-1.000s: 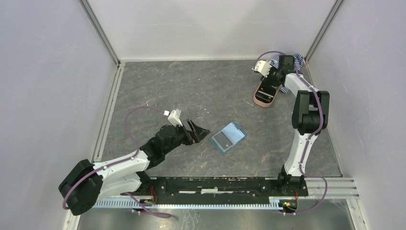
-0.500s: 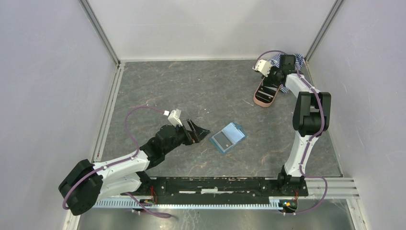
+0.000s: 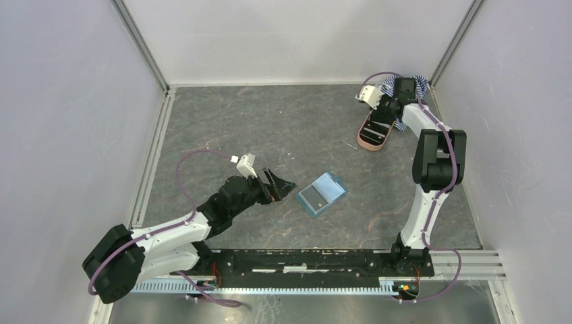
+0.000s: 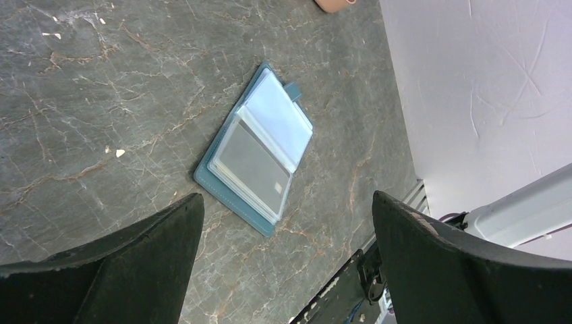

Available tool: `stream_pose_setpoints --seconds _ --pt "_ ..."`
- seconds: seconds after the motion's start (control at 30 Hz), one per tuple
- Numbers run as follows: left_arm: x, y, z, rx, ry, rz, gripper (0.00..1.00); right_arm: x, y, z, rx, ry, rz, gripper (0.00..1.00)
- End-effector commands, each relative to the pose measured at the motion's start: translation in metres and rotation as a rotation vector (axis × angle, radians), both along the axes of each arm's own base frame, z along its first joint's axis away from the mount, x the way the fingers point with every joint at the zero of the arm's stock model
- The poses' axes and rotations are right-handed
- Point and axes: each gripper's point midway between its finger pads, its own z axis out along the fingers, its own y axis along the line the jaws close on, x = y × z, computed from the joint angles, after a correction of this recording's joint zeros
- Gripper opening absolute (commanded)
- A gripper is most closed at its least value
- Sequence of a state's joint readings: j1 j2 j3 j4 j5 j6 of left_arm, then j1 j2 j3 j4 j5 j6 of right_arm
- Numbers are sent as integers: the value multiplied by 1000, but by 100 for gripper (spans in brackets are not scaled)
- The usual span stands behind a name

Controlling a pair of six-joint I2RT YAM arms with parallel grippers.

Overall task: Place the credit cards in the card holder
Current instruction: Pick up the credit card from the storage box.

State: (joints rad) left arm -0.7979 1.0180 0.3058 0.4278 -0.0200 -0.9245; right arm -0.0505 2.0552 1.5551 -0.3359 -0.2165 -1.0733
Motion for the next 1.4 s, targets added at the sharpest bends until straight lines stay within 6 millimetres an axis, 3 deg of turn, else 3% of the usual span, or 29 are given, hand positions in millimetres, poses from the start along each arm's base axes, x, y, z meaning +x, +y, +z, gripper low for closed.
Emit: stream_pose_setpoints --seconds 0.0,0.27,0.83,1.37 --pt "5 -6 26 -85 -33 7 100 5 -3 34 -9 -82 17 17" --pt "5 -6 27 -90 -35 6 100 1 -4 36 0 -78 22 2" --pt "4 -6 27 -92 -34 4 100 -14 11 46 118 -18 83 0" --pt "3 -6 31 -110 -40 2 100 -23 6 52 258 16 53 0"
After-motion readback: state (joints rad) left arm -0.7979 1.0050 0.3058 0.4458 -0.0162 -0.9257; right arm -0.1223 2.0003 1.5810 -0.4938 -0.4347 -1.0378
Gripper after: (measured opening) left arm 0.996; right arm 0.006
